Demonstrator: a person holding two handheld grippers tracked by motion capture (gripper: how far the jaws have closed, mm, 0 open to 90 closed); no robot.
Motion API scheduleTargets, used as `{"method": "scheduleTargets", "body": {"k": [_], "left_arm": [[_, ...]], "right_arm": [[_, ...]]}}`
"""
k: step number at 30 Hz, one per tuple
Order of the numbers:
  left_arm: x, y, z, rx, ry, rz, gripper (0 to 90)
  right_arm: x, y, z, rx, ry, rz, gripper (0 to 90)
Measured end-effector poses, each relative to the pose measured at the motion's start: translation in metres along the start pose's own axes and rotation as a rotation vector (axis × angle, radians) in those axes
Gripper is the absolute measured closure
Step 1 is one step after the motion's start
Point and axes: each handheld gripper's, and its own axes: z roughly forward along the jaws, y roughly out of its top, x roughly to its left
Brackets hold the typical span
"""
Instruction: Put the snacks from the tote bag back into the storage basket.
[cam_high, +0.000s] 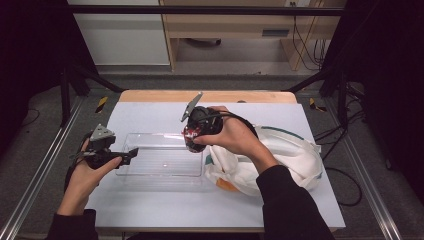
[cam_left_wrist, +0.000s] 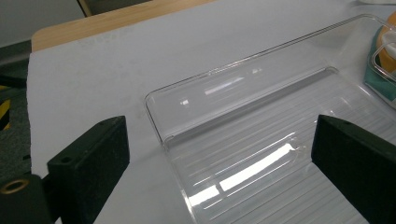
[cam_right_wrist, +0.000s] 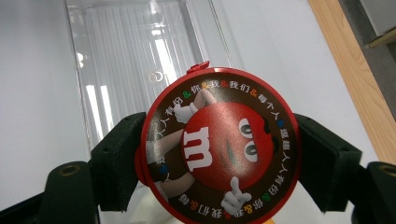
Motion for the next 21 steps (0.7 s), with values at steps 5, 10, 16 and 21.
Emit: {"method": "scheduleTargets", "body": {"k": [5,10,16,21], "left_arm": [[0.001,-0.001,0.000,-0.003,-0.004,-0.003,4.1],[0.002,-0.001,0.000,0.004,-0.002,-0.003,4.1],[0.002,-0.002,0.001,0.015,-0.005,0.006,4.1],[0.001,-0.001,0.001,0.019,-0.007,0.015,4.1]], "right_arm": [[0.000,0.004,0.006,0.002,0.008,-0.006,24.8],[0.001,0.008,0.010,0.002,0.013,-0.005,24.8],[0.002,0.011,0.017,-0.005,0.018,-0.014,24.8],[0.006,0.011,0.026,-0.003,0.030,-0.004,24.8]]}}
